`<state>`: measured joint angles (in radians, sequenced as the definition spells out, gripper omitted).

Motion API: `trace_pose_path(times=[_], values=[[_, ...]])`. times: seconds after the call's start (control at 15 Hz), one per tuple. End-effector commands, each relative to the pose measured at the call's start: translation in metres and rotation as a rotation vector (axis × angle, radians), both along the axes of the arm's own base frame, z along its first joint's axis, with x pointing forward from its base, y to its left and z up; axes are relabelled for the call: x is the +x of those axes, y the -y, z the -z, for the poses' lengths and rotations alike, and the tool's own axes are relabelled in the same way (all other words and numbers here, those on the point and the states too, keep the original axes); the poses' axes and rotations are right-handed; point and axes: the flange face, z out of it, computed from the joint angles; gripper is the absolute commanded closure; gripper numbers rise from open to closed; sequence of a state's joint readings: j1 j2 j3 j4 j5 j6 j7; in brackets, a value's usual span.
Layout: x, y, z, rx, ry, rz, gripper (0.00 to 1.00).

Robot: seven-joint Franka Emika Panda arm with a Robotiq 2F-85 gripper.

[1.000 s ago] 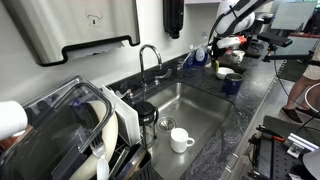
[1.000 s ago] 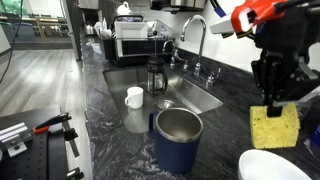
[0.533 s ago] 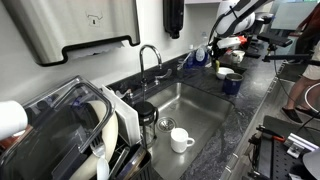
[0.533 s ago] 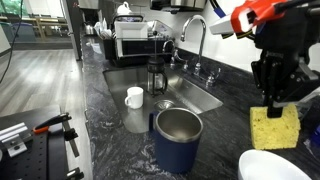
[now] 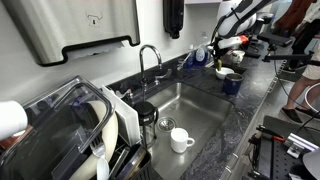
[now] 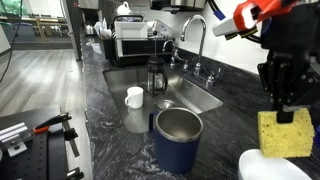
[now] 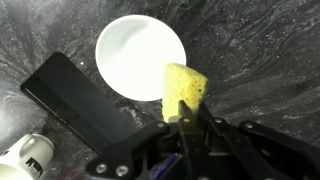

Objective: Take the kitchen sponge out of the white bowl and use it to scrub the counter

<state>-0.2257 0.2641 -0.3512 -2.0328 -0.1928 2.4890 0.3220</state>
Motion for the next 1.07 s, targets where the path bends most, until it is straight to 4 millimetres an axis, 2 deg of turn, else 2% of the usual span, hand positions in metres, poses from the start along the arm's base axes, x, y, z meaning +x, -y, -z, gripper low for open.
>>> trace_pose_path(times=[0.0, 0.33, 0.53, 0.8, 1.0], values=[[0.000, 0.001, 0.000, 0.000, 0.000, -0.001, 0.97], [0.027, -0.053, 0.005, 0.044, 0.040, -0.198, 0.97], [0.034, -0.074, 0.013, 0.080, -0.002, -0.252, 0.97], [0.030, -0.074, 0.020, 0.025, -0.028, -0.214, 0.97], [0.024, -0.058, 0.017, -0.165, -0.043, -0.136, 0.97]])
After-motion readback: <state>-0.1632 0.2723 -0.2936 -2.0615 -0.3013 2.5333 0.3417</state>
